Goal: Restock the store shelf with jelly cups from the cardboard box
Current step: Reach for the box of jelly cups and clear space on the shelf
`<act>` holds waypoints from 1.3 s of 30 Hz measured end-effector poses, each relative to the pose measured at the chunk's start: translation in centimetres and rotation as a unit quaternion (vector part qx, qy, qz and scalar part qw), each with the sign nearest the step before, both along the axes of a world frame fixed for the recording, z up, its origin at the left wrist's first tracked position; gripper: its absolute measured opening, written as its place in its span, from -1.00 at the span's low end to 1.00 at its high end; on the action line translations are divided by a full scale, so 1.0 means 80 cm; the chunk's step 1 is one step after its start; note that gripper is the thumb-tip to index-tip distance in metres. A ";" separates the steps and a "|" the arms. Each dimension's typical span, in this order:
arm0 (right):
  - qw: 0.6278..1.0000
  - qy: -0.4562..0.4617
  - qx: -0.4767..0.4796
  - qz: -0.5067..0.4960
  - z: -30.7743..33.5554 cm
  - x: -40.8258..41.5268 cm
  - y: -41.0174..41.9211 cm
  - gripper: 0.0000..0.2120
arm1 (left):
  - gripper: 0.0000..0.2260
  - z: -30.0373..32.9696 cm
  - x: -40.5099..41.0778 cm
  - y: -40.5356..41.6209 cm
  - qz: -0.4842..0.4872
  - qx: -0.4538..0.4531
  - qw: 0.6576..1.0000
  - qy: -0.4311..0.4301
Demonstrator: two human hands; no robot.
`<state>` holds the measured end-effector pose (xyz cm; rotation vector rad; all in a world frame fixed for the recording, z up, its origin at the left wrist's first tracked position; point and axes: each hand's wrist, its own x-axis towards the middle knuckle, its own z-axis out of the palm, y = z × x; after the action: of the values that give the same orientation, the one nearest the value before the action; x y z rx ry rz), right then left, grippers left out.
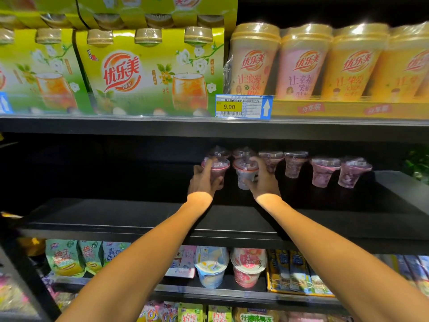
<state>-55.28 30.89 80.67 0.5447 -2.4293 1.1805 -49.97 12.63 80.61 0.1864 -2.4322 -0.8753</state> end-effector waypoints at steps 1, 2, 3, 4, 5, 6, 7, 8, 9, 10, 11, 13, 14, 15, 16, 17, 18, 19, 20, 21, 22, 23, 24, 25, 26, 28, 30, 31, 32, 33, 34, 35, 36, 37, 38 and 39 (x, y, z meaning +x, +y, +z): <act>1.000 -0.010 -0.005 -0.008 0.001 0.004 0.000 -0.36 | -0.37 0.002 0.000 0.002 0.001 -0.008 1.000 -0.002; 1.000 -0.011 -0.008 -0.016 -0.003 0.000 0.001 -0.35 | -0.37 0.003 0.001 0.004 0.000 -0.013 1.000 -0.005; 1.000 -0.020 -0.009 -0.018 0.000 0.001 0.000 -0.35 | -0.37 0.005 0.001 0.005 -0.003 -0.014 1.000 -0.008; 1.000 -0.022 -0.010 -0.019 0.002 0.000 -0.001 -0.35 | -0.37 0.005 0.001 0.005 -0.009 -0.013 1.000 -0.009; 0.999 -0.028 -0.006 -0.022 0.004 0.001 -0.001 -0.34 | -0.38 0.005 0.000 0.004 -0.013 -0.013 1.000 -0.007; 0.999 -0.027 -0.004 -0.020 0.005 0.000 -0.001 -0.34 | -0.39 0.004 -0.001 0.004 -0.013 -0.014 1.000 -0.001; 0.999 -0.033 0.003 -0.020 0.007 0.003 -0.001 -0.34 | -0.40 0.004 0.000 0.004 -0.014 -0.014 1.000 0.004; 0.999 -0.031 0.005 -0.016 0.006 0.002 0.000 -0.33 | -0.43 0.004 0.000 0.004 -0.014 -0.008 1.000 0.008; 0.999 -0.034 0.005 -0.016 0.008 0.004 0.000 -0.32 | -0.45 0.003 0.001 0.004 -0.014 0.002 1.000 0.012; 0.999 -0.033 0.006 -0.015 0.006 0.002 0.001 -0.31 | -0.47 0.004 0.003 0.005 -0.013 0.008 1.000 0.011; 0.999 -0.037 0.011 -0.018 0.006 0.003 0.002 -0.29 | -0.47 0.005 0.005 0.006 -0.011 0.009 1.000 0.011; 0.999 -0.041 0.016 -0.018 0.005 0.004 0.003 -0.24 | -0.44 0.006 0.007 0.007 -0.005 -0.001 1.000 0.011; 0.999 -0.041 0.014 -0.012 0.002 0.002 0.005 -0.21 | -0.42 0.006 0.007 0.006 -0.004 -0.005 1.000 0.009; 0.999 -0.048 0.015 -0.007 0.003 0.004 0.007 -0.19 | -0.40 0.006 0.008 0.006 -0.003 -0.005 1.000 0.003; 0.999 -0.049 0.015 0.003 0.000 0.002 0.009 -0.16 | -0.39 0.006 0.008 0.005 -0.002 -0.006 1.000 -0.004; 0.998 -0.055 0.018 0.010 0.001 0.003 0.011 -0.14 | -0.37 0.006 0.008 0.004 -0.001 -0.008 1.000 -0.011; 0.998 -0.057 0.021 0.019 0.000 0.003 0.013 -0.12 | -0.36 0.007 0.009 0.003 0.000 -0.009 1.000 -0.018; 0.998 -0.061 0.024 0.024 0.003 0.007 0.015 -0.09 | -0.35 0.008 0.010 0.001 -0.002 -0.008 1.000 -0.024; 0.997 -0.061 0.025 0.028 0.004 0.007 0.017 -0.07 | -0.33 0.010 0.012 0.001 -0.005 -0.007 1.000 -0.028; 0.997 -0.060 0.028 0.027 0.007 0.010 0.019 -0.05 | -0.31 0.011 0.014 0.000 -0.009 -0.007 0.999 -0.032; 0.997 -0.059 0.031 0.024 0.007 0.010 0.022 -0.03 | -0.29 0.012 0.016 -0.002 -0.012 -0.009 0.999 -0.036; 0.997 -0.062 0.038 0.019 0.010 0.013 0.024 -0.02 | -0.28 0.013 0.019 -0.003 -0.014 -0.013 0.999 -0.044; 0.997 -0.066 0.044 0.017 0.012 0.017 0.026 -0.01 | -0.26 0.014 0.022 -0.006 -0.017 -0.021 0.998 -0.052; 0.996 -0.070 0.049 0.016 0.015 0.021 0.029 0.00 | -0.25 0.016 0.027 -0.008 -0.019 -0.030 0.997 -0.062; 0.996 -0.073 0.050 0.016 0.017 0.024 0.031 0.01 | -0.24 0.017 0.031 -0.011 -0.024 -0.037 0.996 -0.073; 0.996 -0.075 0.043 0.011 0.020 0.036 0.036 -0.01 | -0.22 0.021 0.040 -0.018 -0.037 -0.045 0.995 -0.086; 0.997 -0.068 0.034 0.002 0.018 0.049 0.041 -0.05 | -0.20 0.025 0.047 -0.024 -0.048 -0.055 0.993 -0.095; 0.997 -0.072 0.039 -0.012 0.018 0.059 0.043 -0.12 | -0.19 0.027 0.051 -0.028 -0.053 -0.062 0.991 -0.102; 0.995 -0.082 0.050 -0.031 0.017 0.069 0.045 -0.22 | -0.18 0.027 0.055 -0.031 -0.058 -0.071 0.990 -0.106; 0.991 -0.097 0.067 -0.057 0.019 0.082 0.046 -0.33 | -0.18 0.027 0.060 -0.034 -0.064 -0.080 0.989 -0.109; 0.988 -0.108 0.078 -0.079 0.020 0.095 0.047 -0.39 | -0.19 0.026 0.067 -0.038 -0.072 -0.085 0.988 -0.111; 0.987 -0.103 0.087 -0.090 0.020 0.108 0.047 -0.41 | -0.25 0.025 0.075 -0.042 -0.075 -0.095 0.986 -0.112; 0.988 -0.087 0.094 -0.089 0.020 0.121 0.047 -0.40 | -0.36 0.023 0.084 -0.048 -0.074 -0.116 0.984 -0.115; 0.989 -0.068 0.105 -0.083 0.022 0.138 0.045 -0.41 | -0.48 0.022 0.093 -0.054 -0.066 -0.143 0.980 -0.123; 0.989 -0.048 0.114 -0.075 0.022 0.152 0.044 -0.42 | -0.53 0.019 0.102 -0.062 -0.064 -0.165 0.976 -0.126; 0.990 -0.029 0.124 -0.066 0.023 0.168 0.042 -0.44 | -0.51 0.015 0.112 -0.071 -0.076 -0.185 0.972 -0.123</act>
<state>-41.83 34.24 82.48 0.4153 -2.6355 0.8581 -41.04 6.91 81.84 -0.0335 -2.8211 -0.4649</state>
